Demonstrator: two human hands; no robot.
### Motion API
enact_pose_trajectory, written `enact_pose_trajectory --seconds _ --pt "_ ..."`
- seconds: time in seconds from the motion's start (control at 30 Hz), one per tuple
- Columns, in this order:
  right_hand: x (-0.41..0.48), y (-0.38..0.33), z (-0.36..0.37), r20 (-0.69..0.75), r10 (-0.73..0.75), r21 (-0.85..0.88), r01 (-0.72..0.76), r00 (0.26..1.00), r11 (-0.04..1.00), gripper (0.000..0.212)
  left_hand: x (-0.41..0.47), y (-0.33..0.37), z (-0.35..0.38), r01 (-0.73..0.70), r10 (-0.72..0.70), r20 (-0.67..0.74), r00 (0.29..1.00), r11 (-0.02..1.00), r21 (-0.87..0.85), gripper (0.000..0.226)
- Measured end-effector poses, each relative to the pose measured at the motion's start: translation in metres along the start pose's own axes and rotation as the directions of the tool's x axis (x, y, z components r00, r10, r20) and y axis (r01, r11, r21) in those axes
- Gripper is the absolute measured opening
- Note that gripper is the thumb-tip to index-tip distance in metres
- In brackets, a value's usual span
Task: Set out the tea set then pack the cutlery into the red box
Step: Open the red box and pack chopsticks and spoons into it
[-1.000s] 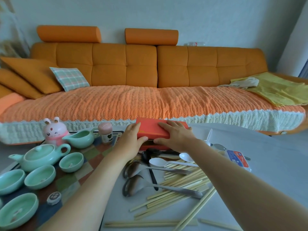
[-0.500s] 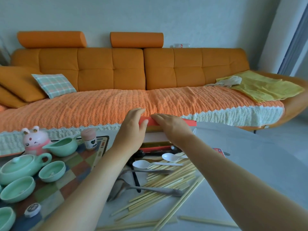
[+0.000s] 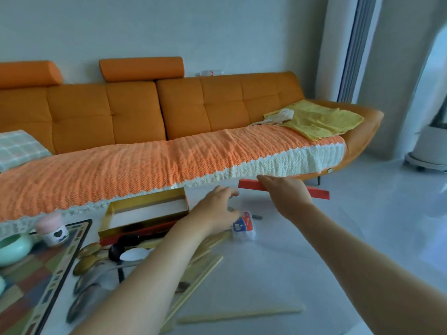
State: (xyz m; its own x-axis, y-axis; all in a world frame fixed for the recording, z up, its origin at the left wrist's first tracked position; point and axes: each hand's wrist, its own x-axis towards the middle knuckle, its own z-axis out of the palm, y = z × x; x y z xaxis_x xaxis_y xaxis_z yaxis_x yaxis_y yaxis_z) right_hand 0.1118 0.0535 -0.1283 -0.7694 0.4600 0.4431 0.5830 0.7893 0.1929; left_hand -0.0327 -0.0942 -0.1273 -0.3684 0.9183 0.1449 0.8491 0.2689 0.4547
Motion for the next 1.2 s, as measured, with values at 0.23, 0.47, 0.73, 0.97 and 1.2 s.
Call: enact_pose_trajectory --seconds 0.23,0.47,0.73,0.97,1.2 --pt "0.0 0.018 0.035 0.13 0.048 -0.051 -0.042 0.99 0.998 0.034 0.019 0.01 0.031 -0.023 -0.016 0.275 0.961 0.99 0.138 0.098" --pt "0.022 -0.003 0.066 0.301 0.005 0.078 -0.03 0.954 0.997 0.047 0.019 -0.003 0.037 -0.054 0.026 0.195 0.981 0.988 0.142 0.087" --pt "0.033 -0.024 0.043 0.31 0.021 0.388 -0.147 0.95 0.91 0.036 0.008 -0.013 0.013 -0.015 0.015 0.001 1.0 0.999 0.033 0.086" --pt "0.035 -0.088 -0.033 0.375 -0.089 0.861 -0.311 0.923 0.403 0.029 -0.034 -0.036 -0.029 0.017 -0.031 -0.129 0.991 0.994 -0.105 0.072" --pt "0.034 -0.18 -0.063 0.353 -0.254 0.913 -0.273 0.9 0.303 0.021 -0.118 -0.086 -0.074 0.076 -0.093 -0.225 0.97 0.993 -0.086 0.081"
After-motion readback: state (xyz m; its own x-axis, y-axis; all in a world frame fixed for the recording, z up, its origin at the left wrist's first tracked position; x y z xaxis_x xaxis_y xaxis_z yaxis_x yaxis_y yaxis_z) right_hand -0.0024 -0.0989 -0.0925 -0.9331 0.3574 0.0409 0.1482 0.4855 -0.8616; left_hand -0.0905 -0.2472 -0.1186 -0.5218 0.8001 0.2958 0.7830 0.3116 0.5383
